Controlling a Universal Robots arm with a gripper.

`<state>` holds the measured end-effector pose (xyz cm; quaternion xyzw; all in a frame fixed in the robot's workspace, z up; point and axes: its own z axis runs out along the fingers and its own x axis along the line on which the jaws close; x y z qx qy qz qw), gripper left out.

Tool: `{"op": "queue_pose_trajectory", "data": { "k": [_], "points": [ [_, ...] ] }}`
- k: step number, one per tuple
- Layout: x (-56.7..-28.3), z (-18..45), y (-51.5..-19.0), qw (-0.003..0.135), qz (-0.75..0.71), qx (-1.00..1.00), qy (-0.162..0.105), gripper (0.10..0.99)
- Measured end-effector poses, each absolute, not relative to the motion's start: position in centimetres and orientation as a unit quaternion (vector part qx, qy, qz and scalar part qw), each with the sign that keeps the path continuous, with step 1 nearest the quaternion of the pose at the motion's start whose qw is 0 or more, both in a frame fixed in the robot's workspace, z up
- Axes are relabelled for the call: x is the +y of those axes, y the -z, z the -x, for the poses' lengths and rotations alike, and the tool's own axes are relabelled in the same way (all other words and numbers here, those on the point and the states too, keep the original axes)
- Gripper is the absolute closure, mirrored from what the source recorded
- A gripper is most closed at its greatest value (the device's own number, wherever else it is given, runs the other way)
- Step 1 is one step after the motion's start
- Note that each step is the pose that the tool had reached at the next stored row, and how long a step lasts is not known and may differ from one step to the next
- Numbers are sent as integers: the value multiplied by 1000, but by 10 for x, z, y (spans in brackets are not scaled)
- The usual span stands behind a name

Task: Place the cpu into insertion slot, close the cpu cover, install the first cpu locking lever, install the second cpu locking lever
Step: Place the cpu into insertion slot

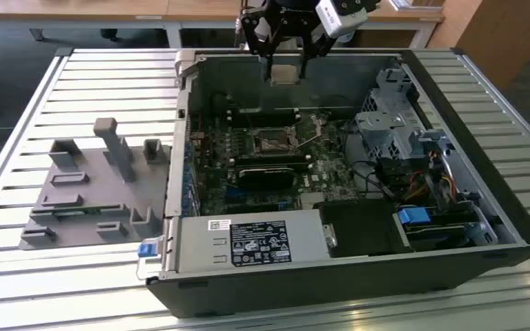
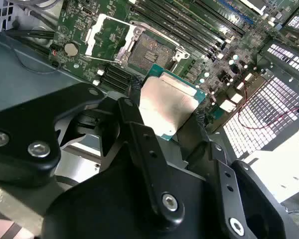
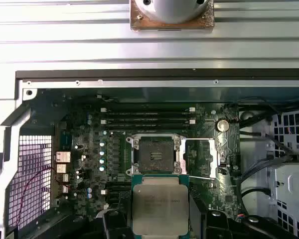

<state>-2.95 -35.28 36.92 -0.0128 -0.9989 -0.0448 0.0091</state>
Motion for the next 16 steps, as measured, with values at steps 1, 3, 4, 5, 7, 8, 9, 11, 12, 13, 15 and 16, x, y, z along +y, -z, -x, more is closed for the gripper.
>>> {"op": "queue_pose_trajectory", "data": {
  "k": [1, 3, 4, 5, 7, 8, 9, 11, 12, 13, 15, 16],
  "points": [
    [-353, 30, -369, 9, 13, -999, 45, 545],
    [-353, 30, -369, 9, 13, -999, 45, 545],
    [-353, 30, -369, 9, 13, -999, 45, 545],
    [-353, 30, -369, 9, 13, -999, 45, 545],
    [-353, 30, -369, 9, 13, -999, 45, 545],
    [-353, 30, -369, 9, 13, -999, 45, 545],
    [-353, 30, -369, 9, 13, -999, 45, 545],
    [-353, 30, -369, 9, 13, -999, 45, 545],
    [-353, 30, -369, 9, 13, -999, 45, 545],
    [-353, 30, -369, 9, 14, -999, 45, 545],
    [-353, 29, -369, 9, 16, -999, 45, 545],
    [-353, 29, -369, 9, 18, -999, 45, 545]
  ]
}}
